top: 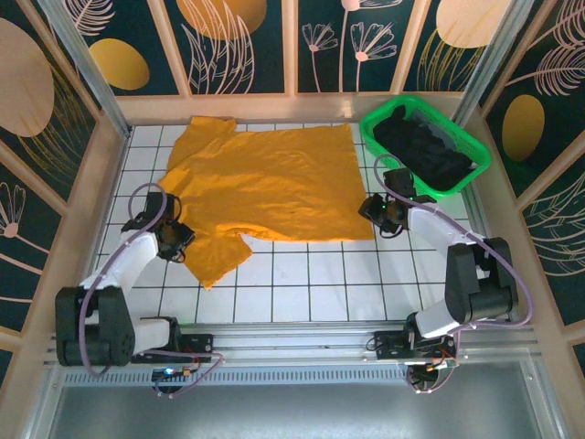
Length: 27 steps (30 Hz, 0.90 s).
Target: Fold and stack the t-shirts
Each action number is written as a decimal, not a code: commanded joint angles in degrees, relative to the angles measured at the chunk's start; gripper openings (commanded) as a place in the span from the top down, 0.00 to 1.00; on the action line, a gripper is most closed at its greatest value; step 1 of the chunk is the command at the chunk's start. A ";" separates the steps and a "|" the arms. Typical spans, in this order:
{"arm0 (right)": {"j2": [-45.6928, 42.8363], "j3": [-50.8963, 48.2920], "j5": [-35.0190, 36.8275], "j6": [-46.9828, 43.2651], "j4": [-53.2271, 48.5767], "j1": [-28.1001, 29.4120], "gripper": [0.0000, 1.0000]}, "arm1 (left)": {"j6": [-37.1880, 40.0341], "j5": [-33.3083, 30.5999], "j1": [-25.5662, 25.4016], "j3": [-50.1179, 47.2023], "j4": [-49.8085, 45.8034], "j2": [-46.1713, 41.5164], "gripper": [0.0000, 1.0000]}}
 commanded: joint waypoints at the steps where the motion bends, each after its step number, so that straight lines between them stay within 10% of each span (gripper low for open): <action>1: 0.93 1.80 -0.42 -1.63 -1.72 0.36 0.53 | 0.58 2.76 -6.63 -3.55 -6.31 -2.86 0.67; 5: 1.21 2.60 -0.98 -2.15 -1.74 0.45 0.50 | -0.37 -0.79 -15.84 -5.62 -10.80 -3.72 0.60; 18: 1.82 1.99 -2.57 -1.32 -0.84 0.60 0.49 | -4.03 0.95 -19.75 -11.51 -3.52 -2.48 0.58; 27: -0.43 -1.76 2.62 0.88 -0.32 -0.01 0.50 | -6.05 -7.20 -19.71 -7.77 -2.98 -0.08 1.00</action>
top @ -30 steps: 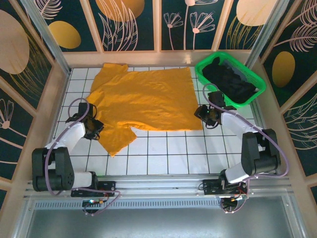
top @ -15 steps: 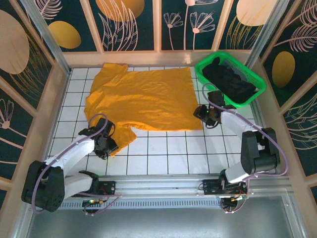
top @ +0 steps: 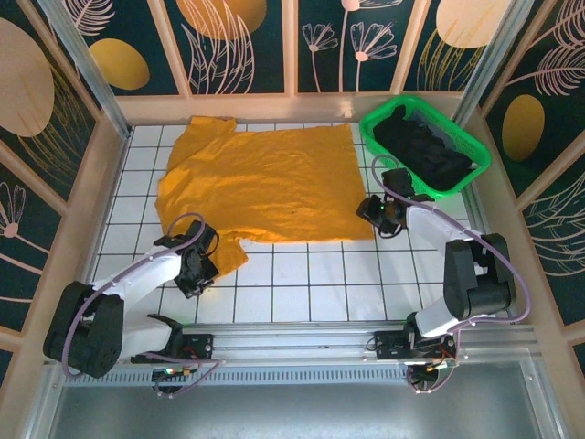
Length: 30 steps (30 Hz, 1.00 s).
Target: Fold and stack the t-shirts
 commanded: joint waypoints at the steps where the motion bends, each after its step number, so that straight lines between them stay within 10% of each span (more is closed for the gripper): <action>1: -1.72 -1.85 4.02 2.25 -0.22 -0.59 0.50 | -1.72 -6.86 -0.35 1.09 2.43 -1.19 1.00; 30: 3.63 -3.46 6.09 7.23 -4.27 1.35 0.68 | -13.25 -12.93 -0.35 1.28 -12.27 -17.58 1.00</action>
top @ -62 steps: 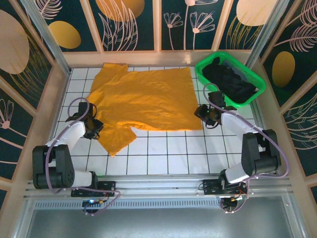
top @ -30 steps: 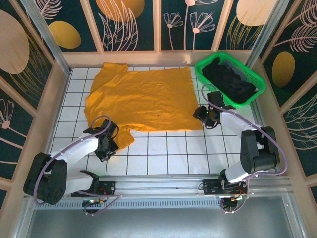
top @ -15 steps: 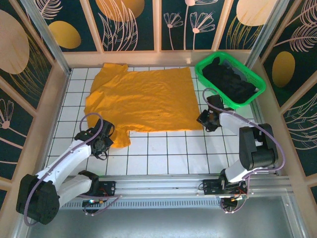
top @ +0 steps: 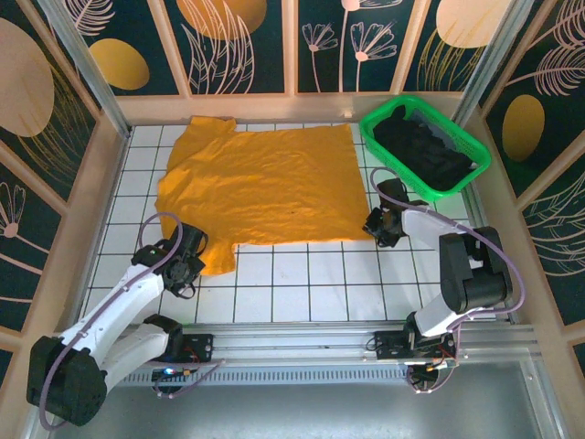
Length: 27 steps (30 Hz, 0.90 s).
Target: Fold and stack the t-shirts
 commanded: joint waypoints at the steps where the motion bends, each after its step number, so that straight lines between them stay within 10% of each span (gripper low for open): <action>1: 1.05 -0.51 0.93 1.02 -2.07 0.40 0.68 | -1.80 -0.76 -0.13 -0.03 -3.13 -1.02 1.00; 9: 3.57 -0.66 0.67 1.98 -1.99 0.70 0.71 | -3.98 -0.32 -0.13 -0.50 -4.64 -3.19 1.00; 16: 2.76 -1.25 2.85 2.63 -4.35 0.63 1.00 | -8.23 -0.01 -0.13 -1.17 -8.09 -7.52 1.00; 27: -7.62 -6.82 0.40 1.78 -12.36 1.11 1.00 | -16.10 1.94 -0.18 -1.44 -16.56 -16.57 1.00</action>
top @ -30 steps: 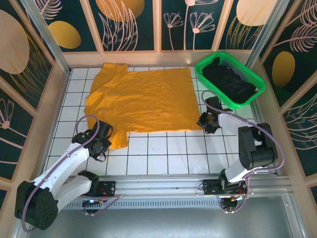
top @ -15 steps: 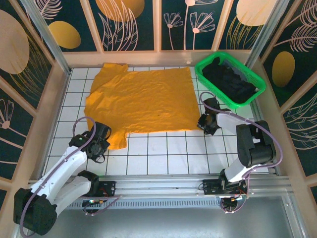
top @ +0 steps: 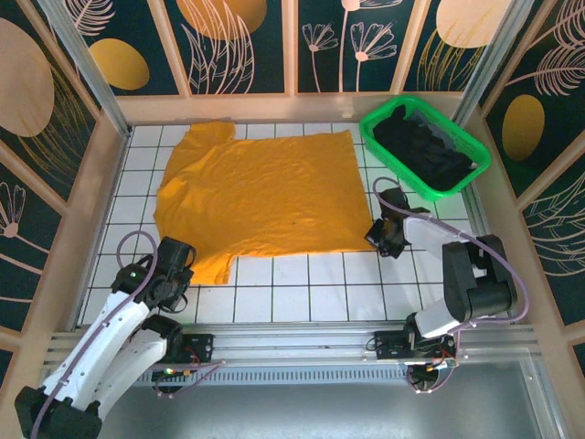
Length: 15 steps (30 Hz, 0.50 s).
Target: Fold and stack the t-shirts
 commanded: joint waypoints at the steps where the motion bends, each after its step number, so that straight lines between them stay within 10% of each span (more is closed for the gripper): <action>1: -4.24 -2.26 -1.41 -0.31 -8.10 1.02 1.00 | -3.71 2.29 -0.15 -0.90 -4.59 -1.82 1.00; 15: -5.87 5.56 -3.83 4.95 -10.43 1.41 1.00 | 6.87 -3.99 0.26 12.53 9.30 13.63 1.00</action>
